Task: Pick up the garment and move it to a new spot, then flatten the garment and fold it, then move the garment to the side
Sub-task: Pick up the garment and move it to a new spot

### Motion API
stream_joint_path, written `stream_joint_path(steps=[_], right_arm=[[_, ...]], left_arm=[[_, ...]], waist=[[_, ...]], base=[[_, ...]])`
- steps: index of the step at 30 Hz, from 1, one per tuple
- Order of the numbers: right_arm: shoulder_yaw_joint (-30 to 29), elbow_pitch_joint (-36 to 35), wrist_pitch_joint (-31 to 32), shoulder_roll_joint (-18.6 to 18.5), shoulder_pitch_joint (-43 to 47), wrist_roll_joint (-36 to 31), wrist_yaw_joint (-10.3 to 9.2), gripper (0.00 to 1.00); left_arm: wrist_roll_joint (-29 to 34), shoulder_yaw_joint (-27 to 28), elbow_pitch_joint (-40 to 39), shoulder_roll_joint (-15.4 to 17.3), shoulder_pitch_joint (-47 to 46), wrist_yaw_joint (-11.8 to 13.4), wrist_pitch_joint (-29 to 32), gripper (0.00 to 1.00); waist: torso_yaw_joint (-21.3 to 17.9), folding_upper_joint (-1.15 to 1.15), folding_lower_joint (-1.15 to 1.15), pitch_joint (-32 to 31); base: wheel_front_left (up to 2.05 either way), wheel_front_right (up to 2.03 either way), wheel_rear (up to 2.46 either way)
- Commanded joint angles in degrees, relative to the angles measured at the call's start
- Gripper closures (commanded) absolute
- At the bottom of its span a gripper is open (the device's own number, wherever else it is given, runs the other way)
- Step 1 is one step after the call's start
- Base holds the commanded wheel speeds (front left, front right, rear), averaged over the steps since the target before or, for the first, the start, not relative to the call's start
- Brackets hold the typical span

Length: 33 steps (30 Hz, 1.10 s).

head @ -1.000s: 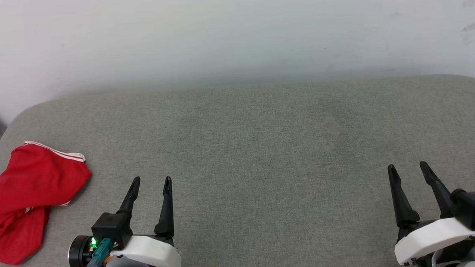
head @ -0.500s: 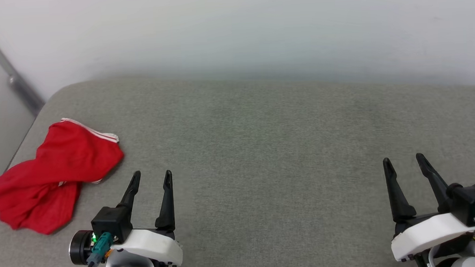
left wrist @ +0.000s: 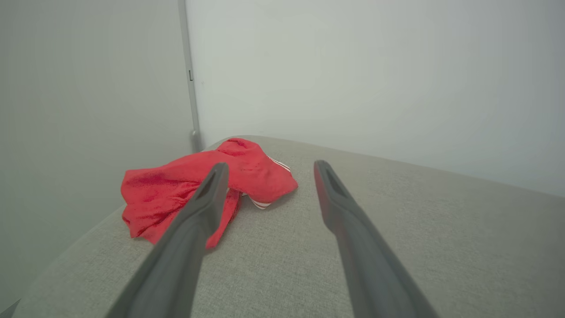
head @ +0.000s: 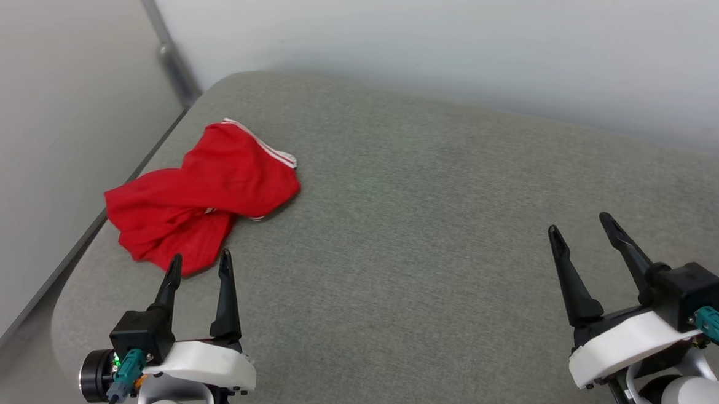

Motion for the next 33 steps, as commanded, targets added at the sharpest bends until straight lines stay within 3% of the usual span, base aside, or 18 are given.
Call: stream_joint_path(steps=[1, 9, 17, 24, 29, 33], right_arm=[[0.25, -0.36, 0.21, 0.13, -0.42, -0.42, -0.02, 0.0], [1.75, -1.78, 1.2, 0.12, -0.76, -1.04, -0.03, 0.0], [2.37, -2.72, 1.76, 0.12, -0.89, -0.93, -0.03, 0.0], [2.38, -3.43, 2.89, 0.11, -2.17, -0.76, -0.03, 0.0], [2.62, -4.76, 3.85, -0.9, -4.47, -1.14, -0.02, 0.0], [2.39, -6.26, 4.28, -1.67, -6.59, -1.39, -0.03, 0.0]], left_arm=[[0.19, 0.26, -0.24, -0.04, 0.11, 0.16, -0.15, 0.0], [0.07, 2.18, -1.08, -0.04, 0.76, 0.25, -0.15, 0.0], [-0.36, 3.35, -1.38, -0.03, 0.41, -0.07, -0.15, 0.0], [-2.98, 5.29, 0.7, 0.17, -4.38, -0.65, -0.15, 0.0], [-6.09, 7.18, 5.08, 3.23, -13.3, -1.41, 0.32, 0.0], [-9.74, 8.08, 8.36, 6.96, -22.37, -1.8, 5.71, 0.0]], waist=[[2.97, 0.0, 0.0, 0.42], [7.29, 0.0, 0.0, 1.02], [7.81, 0.0, 0.0, 1.68], [5.56, 0.0, 0.0, 4.06], [2.07, 0.0, 0.0, 8.57], [-1.29, 0.0, 0.0, 13.39]], base=[[0.0, 0.0, 0.0], [0.0, 0.0, 0.0], [0.0, 0.0, 0.0], [0.0, 0.0, 0.0], [0.0, 0.0, 0.0], [0.0, 0.0, 0.0]])
